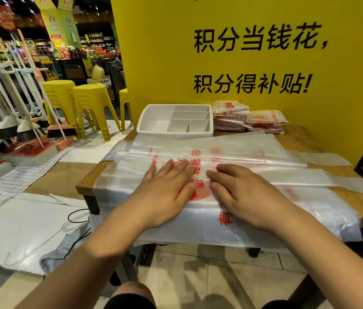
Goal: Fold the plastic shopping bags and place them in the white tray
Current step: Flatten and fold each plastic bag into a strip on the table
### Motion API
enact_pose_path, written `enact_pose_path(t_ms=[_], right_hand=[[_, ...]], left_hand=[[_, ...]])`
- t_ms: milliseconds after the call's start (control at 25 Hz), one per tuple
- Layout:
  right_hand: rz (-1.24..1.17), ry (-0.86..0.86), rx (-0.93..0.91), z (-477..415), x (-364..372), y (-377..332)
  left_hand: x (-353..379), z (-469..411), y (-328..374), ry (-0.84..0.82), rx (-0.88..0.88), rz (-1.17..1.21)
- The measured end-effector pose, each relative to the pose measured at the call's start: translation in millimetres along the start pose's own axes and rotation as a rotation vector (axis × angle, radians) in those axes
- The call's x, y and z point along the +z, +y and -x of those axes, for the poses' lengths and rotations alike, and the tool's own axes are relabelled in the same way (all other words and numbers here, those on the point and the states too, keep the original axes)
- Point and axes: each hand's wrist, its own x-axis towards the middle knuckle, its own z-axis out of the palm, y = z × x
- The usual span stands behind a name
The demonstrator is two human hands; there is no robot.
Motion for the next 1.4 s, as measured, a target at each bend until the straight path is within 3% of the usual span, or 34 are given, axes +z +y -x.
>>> enact_pose_path(t_ms=[200, 360, 440, 800, 1000, 1160, 1280, 1400], right_hand=[[0.012, -0.166, 0.056, 16.0, -7.4, 17.2], [0.038, -0.219, 0.289, 38.4, -26.0, 58.5], [0.064, -0.261, 0.317, 40.4, -28.6, 66.2], [0.103, -0.129, 0.308, 39.0, -25.8, 57.9], [0.081, 0.053, 0.068, 25.1, -30.2, 42.0], [0.066, 0.102, 0.073, 24.8, -31.0, 31.9], [0.053, 0.124, 0.061, 24.0, -33.7, 33.3], [0.035, 0.007, 0.036, 18.2, -41.2, 39.9]], left_hand=[[-8.4, 6.3, -14.2, -0.079, -0.102, -0.013], [-8.3, 10.0, -23.7, -0.071, -0.164, -0.011], [-7.0, 9.5, -23.2, -0.066, -0.168, -0.015], [1.1, 3.9, -27.7, 0.052, -0.124, -0.046], [-2.4, 3.1, -23.0, 0.229, -0.047, 0.011], [-6.5, 6.3, -15.8, 0.339, -0.027, -0.012], [-11.1, 7.9, -16.0, 0.354, 0.03, 0.08], [-24.8, 6.4, -24.1, 0.216, 0.066, 0.146]])
